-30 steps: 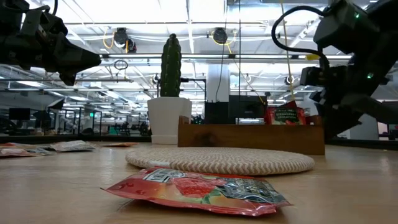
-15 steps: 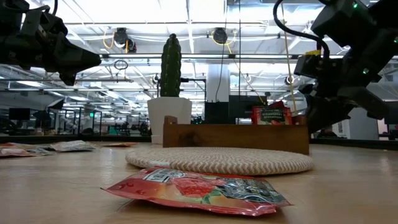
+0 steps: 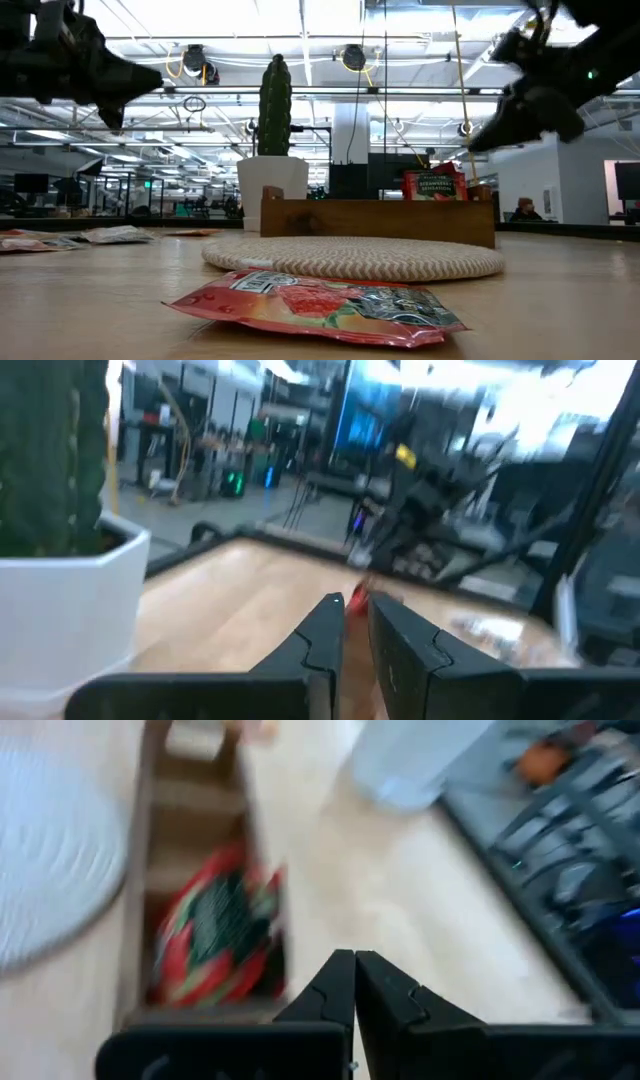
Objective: Pick & Place Tea
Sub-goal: Put the red tea bag into the right section of the wooden organizer
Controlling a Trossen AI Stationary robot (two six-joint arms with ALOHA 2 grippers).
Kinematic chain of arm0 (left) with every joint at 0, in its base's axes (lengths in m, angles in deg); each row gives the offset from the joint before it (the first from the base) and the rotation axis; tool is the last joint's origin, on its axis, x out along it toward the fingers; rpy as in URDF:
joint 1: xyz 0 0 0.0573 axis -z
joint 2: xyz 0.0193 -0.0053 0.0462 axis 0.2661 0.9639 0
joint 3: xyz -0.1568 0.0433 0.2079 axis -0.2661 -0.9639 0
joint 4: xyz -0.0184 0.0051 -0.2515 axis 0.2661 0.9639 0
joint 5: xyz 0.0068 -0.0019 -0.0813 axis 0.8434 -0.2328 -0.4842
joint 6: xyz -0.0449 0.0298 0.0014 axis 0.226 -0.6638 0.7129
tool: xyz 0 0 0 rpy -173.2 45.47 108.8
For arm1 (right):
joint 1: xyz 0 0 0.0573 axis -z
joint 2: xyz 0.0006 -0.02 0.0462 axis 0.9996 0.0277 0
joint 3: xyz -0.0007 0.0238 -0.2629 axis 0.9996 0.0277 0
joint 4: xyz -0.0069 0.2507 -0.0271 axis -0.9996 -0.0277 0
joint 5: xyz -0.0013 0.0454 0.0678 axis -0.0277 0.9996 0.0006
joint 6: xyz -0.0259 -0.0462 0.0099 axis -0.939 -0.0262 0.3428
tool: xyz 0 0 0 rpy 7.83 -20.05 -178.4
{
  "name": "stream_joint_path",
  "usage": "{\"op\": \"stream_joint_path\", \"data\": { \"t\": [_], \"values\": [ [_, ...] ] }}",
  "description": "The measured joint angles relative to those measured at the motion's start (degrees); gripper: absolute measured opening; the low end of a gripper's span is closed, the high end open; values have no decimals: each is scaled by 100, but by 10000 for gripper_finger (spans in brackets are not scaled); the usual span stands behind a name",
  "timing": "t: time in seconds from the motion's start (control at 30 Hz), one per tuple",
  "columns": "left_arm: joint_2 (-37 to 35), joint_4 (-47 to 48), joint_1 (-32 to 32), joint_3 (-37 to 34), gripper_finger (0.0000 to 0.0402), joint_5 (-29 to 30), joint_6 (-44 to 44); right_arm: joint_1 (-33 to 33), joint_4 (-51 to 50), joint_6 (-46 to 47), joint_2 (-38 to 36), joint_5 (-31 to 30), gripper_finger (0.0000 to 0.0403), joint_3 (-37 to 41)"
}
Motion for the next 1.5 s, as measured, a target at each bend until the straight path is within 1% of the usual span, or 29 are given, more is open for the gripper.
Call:
{"op": "stream_joint_path", "data": {
  "t": [0.07, 0.13, 0.2, 0.3, 0.43, 0.5, 0.6, 0.63, 0.7, 0.8, 0.87, 0.93, 1.03, 1.07, 1.13, 1.2, 1.27, 1.33, 1.37, 1.43, 1.5],
  "values": [
    [1, -187, 1, 0, 51, 13, 82, -83, 463, -122, -320, -447, 0, 209],
    [0, -325, 1, 0, 51, 53, 94, -102, 1076, -387, -599, -660, 0, 515],
    [1, -286, 1, 0, 51, 33, 138, -67, 1945, -817, -815, -659, 0, 904],
    [0, -295, 1, 0, 51, -20, 337, -47, 3545, -1548, -973, -655, 0, 1520],
    [3, -262, 3, 0, 51, -53, 1096, -44, 5526, -2444, -992, -654, 1, 2206],
    [52, -271, 5, 0, 51, -172, 1184, -16, 6261, -2802, -983, -630, 8, 2431],
    [351, -480, 128, 2, 61, -368, 1511, 24, 6717, -3114, -1023, -519, 37, 2608],
    [559, -678, 215, 2, 68, -371, 1598, 47, 6704, -3149, -1021, -525, 50, 2622],
    [1141, -1401, 461, 2, 90, -283, 1583, 101, 6667, -3200, -1013, -526, 77, 2625],
    [2251, -2649, 896, 57, 134, -83, 1077, 171, 6685, -3198, -1019, -539, 114, 2629],
    [3047, -3169, 1147, 259, 165, 82, 701, 186, 6693, -3178, -1016, -538, 134, 2631],
    [3893, -3376, 1374, 698, 192, 140, 447, 193, 6738, -3160, -1019, -535, 149, 2629],
    [5181, -3048, 1724, 1590, 221, 134, 219, 191, 6766, -3145, -1019, -524, 164, 2629],
    [5580, -2736, 1837, 1922, 227, 133, 171, 191, 6772, -3141, -1019, -522, 167, 2630],
    [6310, -1765, 2034, 2615, 234, 107, 220, 191, 6770, -3141, -1016, -522, 171, 2631],
    [6906, -761, 2191, 3258, 236, -55, 639, 191, 6770, -3143, -1019, -520, 173, 2631],
    [7450, -76, 2331, 3773, 236, -237, 1385, 191, 6768, -3186, -1017, -518, 173, 2634],
    [7972, 50, 2521, 4115, 236, -275, 1996, 191, 6767, -3263, -1019, -515, 172, 2635],
    [8216, -17, 2635, 4252, 236, -262, 2118, 191, 6747, -3284, -1019, -515, 170, 2635],
    [8729, -305, 2874, 4511, 236, -213, 1988, 191, 6684, -3287, -1016, -515, 169, 2638],
    [9213, -562, 3075, 4712, 237, -202, 1545, 191, 6641, -3287, -1019, -513, 170, 2640]
  ]
}}
